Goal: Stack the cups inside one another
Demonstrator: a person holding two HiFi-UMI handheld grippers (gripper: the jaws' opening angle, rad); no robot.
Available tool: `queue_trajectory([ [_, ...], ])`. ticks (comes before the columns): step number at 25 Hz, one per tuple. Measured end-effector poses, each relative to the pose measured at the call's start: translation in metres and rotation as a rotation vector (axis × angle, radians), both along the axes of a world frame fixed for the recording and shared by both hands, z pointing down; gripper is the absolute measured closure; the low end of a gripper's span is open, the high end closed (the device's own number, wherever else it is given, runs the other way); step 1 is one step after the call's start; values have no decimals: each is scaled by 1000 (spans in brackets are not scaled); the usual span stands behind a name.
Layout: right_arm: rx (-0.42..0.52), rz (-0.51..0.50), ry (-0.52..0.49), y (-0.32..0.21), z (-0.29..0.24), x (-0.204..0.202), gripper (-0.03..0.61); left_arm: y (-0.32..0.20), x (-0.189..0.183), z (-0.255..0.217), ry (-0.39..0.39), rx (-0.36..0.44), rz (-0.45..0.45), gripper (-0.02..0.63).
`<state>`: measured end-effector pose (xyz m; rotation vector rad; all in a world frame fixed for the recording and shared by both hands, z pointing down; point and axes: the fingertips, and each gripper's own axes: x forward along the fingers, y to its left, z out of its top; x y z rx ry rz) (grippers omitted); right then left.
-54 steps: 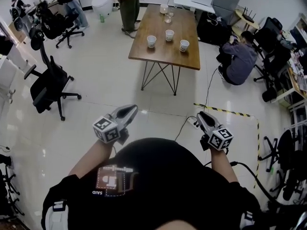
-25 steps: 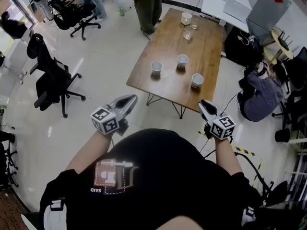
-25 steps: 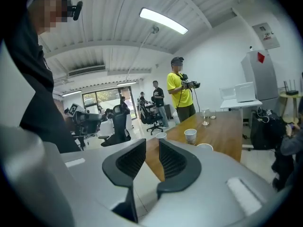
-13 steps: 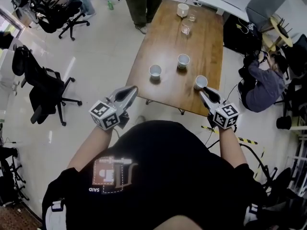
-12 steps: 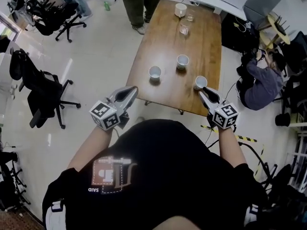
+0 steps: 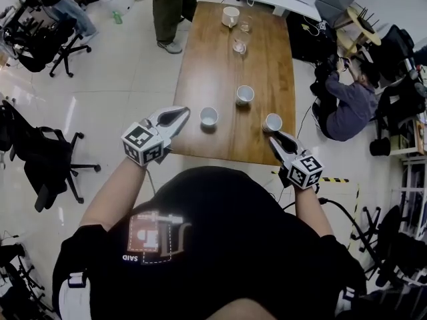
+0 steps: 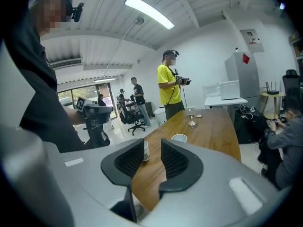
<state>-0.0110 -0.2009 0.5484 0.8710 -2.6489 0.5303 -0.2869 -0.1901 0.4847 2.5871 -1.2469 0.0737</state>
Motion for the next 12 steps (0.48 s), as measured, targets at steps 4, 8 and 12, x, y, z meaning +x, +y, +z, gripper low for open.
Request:
queue_trajectory([
  [4,-7,21,-2,-10,4,39,453,-46,42,-9,-256,55,137,611],
  [8,-16,40,-9,-13,7,79,451,-81,104,7,-551,41,362,585],
  [12,-51,79,-3,-17,21,120,450,-112,154,53,-793,-30,570,520],
])
